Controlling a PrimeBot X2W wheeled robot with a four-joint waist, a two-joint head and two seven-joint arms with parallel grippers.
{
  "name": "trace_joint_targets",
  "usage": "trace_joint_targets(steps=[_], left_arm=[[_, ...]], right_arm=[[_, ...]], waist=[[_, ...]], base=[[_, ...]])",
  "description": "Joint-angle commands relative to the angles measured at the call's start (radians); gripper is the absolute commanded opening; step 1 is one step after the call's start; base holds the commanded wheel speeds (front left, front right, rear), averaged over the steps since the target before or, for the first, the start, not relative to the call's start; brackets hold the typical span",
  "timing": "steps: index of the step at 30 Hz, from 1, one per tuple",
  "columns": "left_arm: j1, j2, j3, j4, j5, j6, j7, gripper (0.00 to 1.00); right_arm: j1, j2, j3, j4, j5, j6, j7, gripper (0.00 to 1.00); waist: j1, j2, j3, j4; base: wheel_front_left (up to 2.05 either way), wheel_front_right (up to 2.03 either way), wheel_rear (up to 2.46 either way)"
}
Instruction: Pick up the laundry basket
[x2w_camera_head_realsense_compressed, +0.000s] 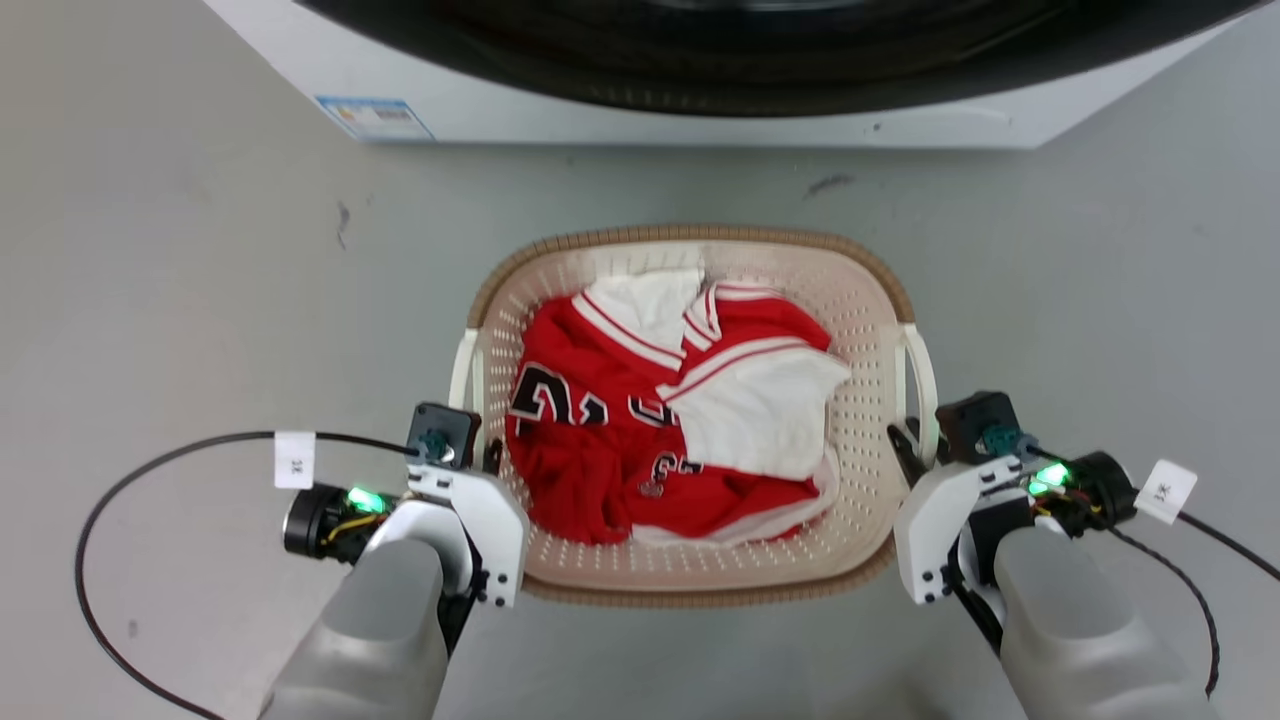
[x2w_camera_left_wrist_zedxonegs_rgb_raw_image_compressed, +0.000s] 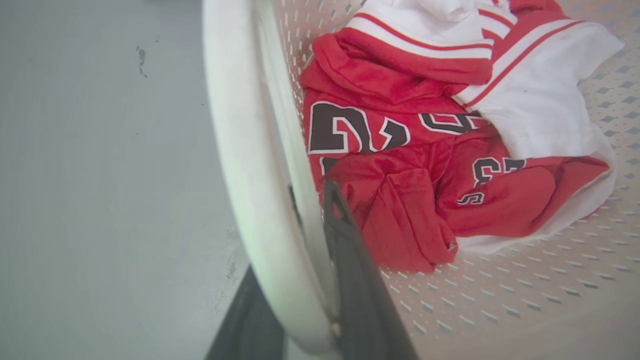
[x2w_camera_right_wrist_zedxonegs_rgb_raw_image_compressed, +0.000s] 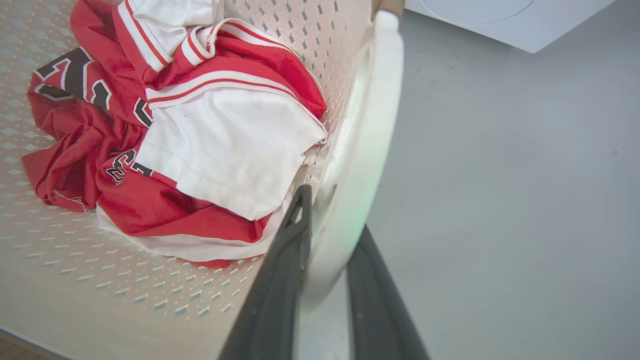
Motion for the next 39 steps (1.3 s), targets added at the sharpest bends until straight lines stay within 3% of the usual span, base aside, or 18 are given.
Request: trace_joint_targets(steps=[1,12,27,39], left_arm=[[0.021,-0.002,-0.016,0.001,-0.005,-0.009,0.005,0.00],[0.152,-0.007,-0.131,0.001,-0.130,-0.010,0.095,0.00],[0.281,-0.012,-0.335,-0.038,-0.323,-0.012,0.231,0.00],[0.340,0.000,-0.427,-0.039,-0.407,-0.012,0.251,0.00]], right_arm=[[0.012,-0.007,0.006,0.008,0.004,-0.001,-0.003,0.00],[0.101,-0.008,0.047,0.067,0.024,-0.001,0.042,0.00],[0.217,-0.003,0.195,0.079,0.163,-0.001,0.151,0.00],[0.278,-0.004,0.233,0.083,0.195,-0.001,0.180,0.00]], waist=[[0.0001,0.0000,-0.065,0.006],[0.0001,0.0000,-0.282,0.032],[0.0001,0.0000,-0.525,0.047],[0.0001,0.0000,-0.612,0.050]], base=[[0.00,0.00,0.00],[0.00,0.00,0.00],[0.00,0.00,0.00],[0.00,0.00,0.00]])
